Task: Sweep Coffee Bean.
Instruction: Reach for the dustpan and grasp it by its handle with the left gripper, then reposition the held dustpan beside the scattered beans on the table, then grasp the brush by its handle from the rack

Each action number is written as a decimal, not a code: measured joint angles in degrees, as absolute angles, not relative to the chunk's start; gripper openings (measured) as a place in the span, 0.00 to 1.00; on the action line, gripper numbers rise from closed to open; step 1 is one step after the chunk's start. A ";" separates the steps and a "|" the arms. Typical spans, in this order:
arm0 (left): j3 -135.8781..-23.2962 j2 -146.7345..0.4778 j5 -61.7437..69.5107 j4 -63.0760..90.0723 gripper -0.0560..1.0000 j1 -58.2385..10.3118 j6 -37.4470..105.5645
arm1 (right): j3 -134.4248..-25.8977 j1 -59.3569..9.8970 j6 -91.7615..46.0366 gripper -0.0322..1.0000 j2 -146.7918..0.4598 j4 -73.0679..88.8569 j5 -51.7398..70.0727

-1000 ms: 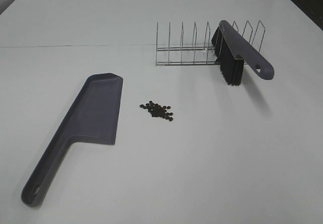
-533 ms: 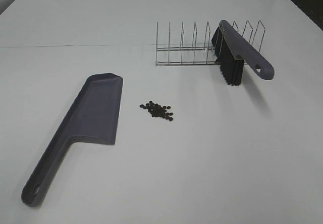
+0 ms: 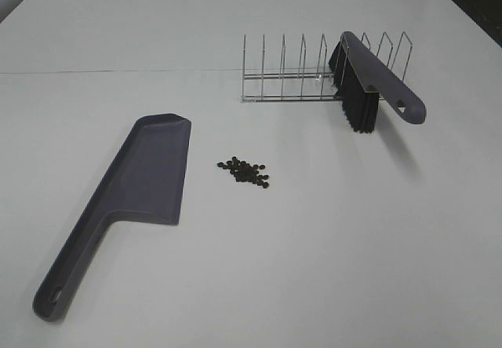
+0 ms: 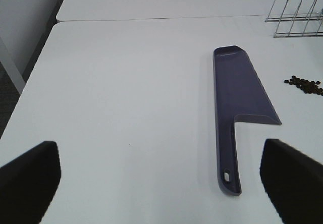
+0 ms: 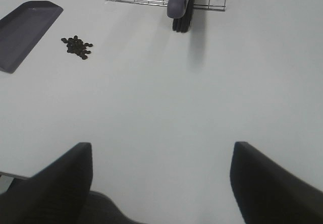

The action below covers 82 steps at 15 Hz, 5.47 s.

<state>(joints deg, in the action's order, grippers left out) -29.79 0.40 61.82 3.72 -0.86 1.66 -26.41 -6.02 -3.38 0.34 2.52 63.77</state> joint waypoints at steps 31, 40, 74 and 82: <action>-34.49 -51.11 62.22 4.13 0.99 -0.86 1.43 | -26.41 -6.02 -3.38 0.64 0.34 2.52 63.77; -48.64 -90.41 47.27 -0.86 0.99 -16.90 -14.15 | -26.41 -6.02 -3.38 0.64 0.34 2.52 63.77; -63.54 -116.54 41.54 0.46 0.36 -21.49 -10.31 | -26.41 -6.02 -3.38 0.64 0.34 2.52 63.77; -63.54 -116.54 41.54 0.52 0.36 -21.49 -10.31 | -28.02 -6.02 -0.69 0.69 -3.95 3.50 63.94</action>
<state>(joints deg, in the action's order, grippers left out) -63.54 -116.54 41.54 0.52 -21.49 -10.31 -28.02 -6.02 -0.69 -3.95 3.50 63.94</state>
